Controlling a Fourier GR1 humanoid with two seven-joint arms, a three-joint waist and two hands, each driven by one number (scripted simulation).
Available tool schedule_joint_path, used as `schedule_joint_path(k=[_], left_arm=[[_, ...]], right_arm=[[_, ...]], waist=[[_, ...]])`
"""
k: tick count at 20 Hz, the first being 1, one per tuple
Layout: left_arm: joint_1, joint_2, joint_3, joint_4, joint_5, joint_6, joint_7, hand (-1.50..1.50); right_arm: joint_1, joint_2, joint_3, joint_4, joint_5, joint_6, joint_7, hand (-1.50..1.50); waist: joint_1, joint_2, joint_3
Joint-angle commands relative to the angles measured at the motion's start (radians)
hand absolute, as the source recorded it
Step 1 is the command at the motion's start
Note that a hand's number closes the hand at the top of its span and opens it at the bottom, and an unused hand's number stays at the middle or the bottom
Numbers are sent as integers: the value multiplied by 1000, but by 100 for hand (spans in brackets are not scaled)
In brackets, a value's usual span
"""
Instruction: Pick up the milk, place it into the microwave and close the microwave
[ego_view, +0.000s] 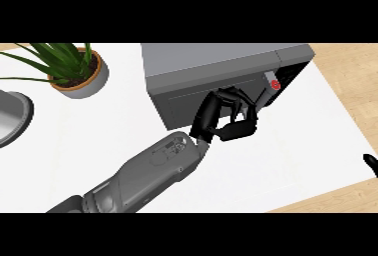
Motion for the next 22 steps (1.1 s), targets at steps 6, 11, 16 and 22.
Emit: schedule_joint_path(k=[6, 11, 16, 22], left_arm=[[-58, 1, 80, 121, 65, 41, -66, 150], [-57, 1, 67, 124, 96, 45, -93, 150], [-54, 1, 58, 136, 114, 62, -123, 150], [-69, 1, 63, 134, 138, 71, -162, 150]], right_arm=[[-13, -31, 1, -26, -42, 29, 20, -150], [-25, -36, 4, -41, -65, 35, 23, -150], [-24, -49, 8, -63, -88, 47, 34, -150], [-29, -63, 8, -64, -101, 55, 44, -150]], waist=[[-10, 18, 0], [-19, 24, -1], [-32, 25, 0], [-33, 28, 1]])
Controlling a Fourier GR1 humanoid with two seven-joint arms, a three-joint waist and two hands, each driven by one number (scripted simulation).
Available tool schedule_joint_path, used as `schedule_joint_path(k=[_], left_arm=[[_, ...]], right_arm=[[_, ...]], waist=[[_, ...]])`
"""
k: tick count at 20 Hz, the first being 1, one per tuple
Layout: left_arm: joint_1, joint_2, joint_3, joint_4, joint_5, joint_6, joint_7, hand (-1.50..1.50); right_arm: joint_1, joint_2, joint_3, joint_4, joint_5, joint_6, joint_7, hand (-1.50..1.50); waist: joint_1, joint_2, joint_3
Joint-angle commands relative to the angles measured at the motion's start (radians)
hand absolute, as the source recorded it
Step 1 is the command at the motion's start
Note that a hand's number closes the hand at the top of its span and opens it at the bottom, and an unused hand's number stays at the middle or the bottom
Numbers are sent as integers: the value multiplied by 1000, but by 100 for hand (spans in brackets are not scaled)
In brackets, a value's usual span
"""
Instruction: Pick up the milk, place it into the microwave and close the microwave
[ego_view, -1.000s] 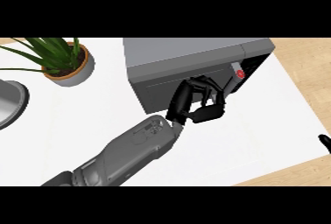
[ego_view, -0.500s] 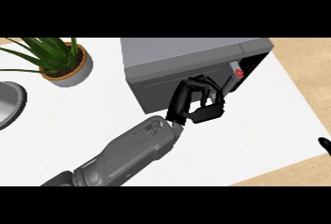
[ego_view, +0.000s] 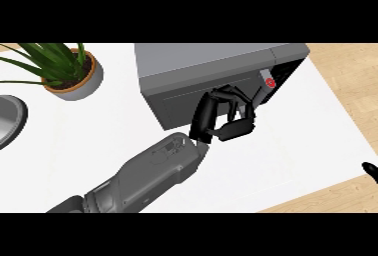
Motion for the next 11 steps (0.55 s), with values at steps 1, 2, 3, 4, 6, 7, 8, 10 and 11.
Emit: schedule_joint_path(k=[1, 2, 3, 4, 6, 7, 8, 10, 11], left_arm=[[-59, 1, 69, 119, 34, 13, 3, 150], [-50, 1, 67, 125, 37, 12, -7, 150], [-60, 1, 77, 129, 35, 9, -16, 150], [-57, 1, 64, 131, 34, 0, -23, 150], [-68, 1, 67, 130, 49, 12, -17, 150], [-57, 1, 65, 125, 55, 5, -27, 150], [-54, 1, 64, 131, 53, 13, -41, 150], [-67, 1, 71, 136, 64, 24, -40, 150], [-63, 1, 59, 133, 64, 15, -47, 150]], right_arm=[[-4, -17, -1, -9, -11, 15, 9, -150], [-9, -22, -7, -15, -11, 10, 12, -150], [-2, -20, -4, -14, -15, 10, 13, -150], [-13, -18, -12, -13, -23, 4, 9, -150], [-9, -22, -1, -24, -23, 3, 19, -150], [-16, -33, -6, -12, -23, 7, 26, -150], [-6, -32, -2, -25, -29, 11, 25, -150], [-4, -27, -3, -35, -42, 5, 24, -150], [-16, -35, -5, -41, -39, 1, 30, -150]], waist=[[-16, 17, 0], [-11, 19, -1], [-13, 22, -1], [-8, 22, -1], [-14, 20, -1], [-7, 30, -1], [-17, 22, -1], [-22, 17, 0], [-17, 22, -2]])
